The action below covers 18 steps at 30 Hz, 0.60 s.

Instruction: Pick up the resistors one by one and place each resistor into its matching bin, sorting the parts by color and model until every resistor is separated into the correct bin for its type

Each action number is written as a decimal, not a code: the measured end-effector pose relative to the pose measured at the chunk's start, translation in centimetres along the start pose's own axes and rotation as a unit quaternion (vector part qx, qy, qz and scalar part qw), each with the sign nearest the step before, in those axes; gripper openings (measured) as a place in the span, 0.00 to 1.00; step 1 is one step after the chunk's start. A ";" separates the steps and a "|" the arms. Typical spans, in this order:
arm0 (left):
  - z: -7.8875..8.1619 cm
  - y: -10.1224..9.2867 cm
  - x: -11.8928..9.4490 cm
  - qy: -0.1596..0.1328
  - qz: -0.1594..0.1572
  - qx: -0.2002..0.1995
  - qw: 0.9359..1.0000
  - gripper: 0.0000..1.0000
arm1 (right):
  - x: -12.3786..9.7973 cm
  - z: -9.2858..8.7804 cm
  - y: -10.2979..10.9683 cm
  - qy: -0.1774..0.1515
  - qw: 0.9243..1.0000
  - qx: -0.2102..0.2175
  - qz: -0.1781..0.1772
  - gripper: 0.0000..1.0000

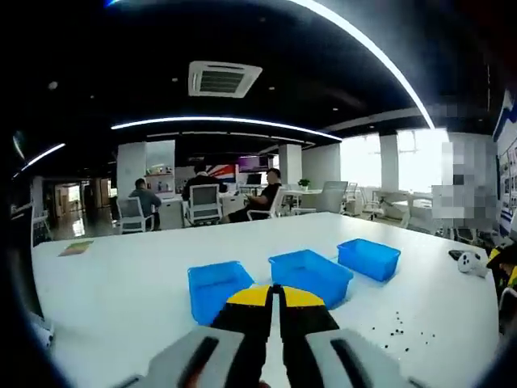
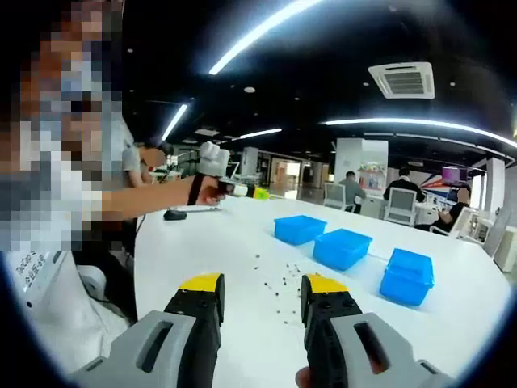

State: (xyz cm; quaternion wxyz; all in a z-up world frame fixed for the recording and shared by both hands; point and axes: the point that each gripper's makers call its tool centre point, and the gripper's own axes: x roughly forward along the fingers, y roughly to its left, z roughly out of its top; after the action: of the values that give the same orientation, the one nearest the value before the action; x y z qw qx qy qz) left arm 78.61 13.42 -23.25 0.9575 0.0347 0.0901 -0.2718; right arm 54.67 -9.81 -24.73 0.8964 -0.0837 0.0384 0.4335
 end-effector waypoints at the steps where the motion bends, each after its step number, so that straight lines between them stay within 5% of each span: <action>1: -0.2 0.6 0.7 0.006 0.009 0.003 1.000 0.07 | 0.0 0.1 0.0 -0.001 1.000 0.000 0.000 0.40; 9: -1.7 3.6 5.0 0.034 0.048 0.003 0.998 0.07 | 0.0 0.3 0.0 -0.002 1.000 -0.001 0.000 0.40; 18: -2.0 5.7 6.5 0.037 0.074 -0.007 0.997 0.07 | -0.1 0.3 -0.1 -0.002 1.000 -0.001 -0.002 0.40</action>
State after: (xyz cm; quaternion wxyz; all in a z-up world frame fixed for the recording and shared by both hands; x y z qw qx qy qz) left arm 86.75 15.18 -26.34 0.9712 0.0451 0.1247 -0.1977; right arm 54.71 -9.91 -24.38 0.8973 -0.0838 0.0361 0.4319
